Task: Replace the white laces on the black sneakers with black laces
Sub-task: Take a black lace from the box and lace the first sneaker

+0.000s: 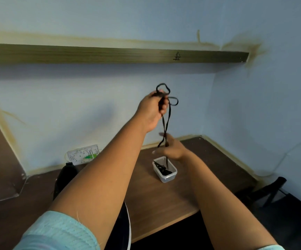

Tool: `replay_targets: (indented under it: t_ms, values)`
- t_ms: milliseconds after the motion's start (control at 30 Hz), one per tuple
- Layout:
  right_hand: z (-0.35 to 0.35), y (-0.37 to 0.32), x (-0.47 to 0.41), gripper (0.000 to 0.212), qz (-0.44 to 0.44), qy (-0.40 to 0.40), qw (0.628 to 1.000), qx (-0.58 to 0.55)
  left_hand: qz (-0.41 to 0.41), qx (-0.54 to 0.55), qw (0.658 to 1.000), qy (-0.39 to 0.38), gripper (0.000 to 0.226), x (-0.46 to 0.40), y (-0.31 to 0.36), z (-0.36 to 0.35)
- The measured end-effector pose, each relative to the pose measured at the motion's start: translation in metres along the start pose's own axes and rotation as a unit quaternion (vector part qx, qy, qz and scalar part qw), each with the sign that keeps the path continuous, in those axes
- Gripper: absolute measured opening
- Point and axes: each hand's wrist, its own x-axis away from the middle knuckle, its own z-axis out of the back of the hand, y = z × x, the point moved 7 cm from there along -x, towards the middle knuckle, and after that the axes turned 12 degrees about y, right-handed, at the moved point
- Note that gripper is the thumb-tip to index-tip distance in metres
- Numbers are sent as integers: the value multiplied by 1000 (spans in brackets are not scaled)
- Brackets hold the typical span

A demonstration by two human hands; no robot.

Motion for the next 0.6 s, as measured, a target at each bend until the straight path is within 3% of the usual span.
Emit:
replay_targets:
  t_ms: [33, 100, 200, 300, 367, 467, 600]
  values:
    - [-8, 7, 1, 58, -2, 12, 999, 43, 0, 35, 999, -16, 24, 4, 11, -6]
    - [-5, 13, 2, 23, -8, 115, 989, 93, -7, 93, 995, -45, 21, 19, 37, -13]
    - [11, 9, 5, 20, -25, 204, 979, 10, -44, 133, 988, -68, 24, 36, 78, 1]
    - [8, -20, 15, 16, -5, 177, 981, -76, -81, 73, 993, -40, 27, 50, 97, 36]
    - [-23, -44, 32, 19, -38, 81, 973, -214, -73, 29, 997, -9, 27, 59, 93, 60]
    - [-75, -67, 64, 22, -115, -43, 882, -454, -48, -35, 998, 26, 29, 79, 82, 99]
    - [-118, -71, 102, 29, -173, -112, 745, -634, -20, -151, 986, 62, 31, 114, 66, 169]
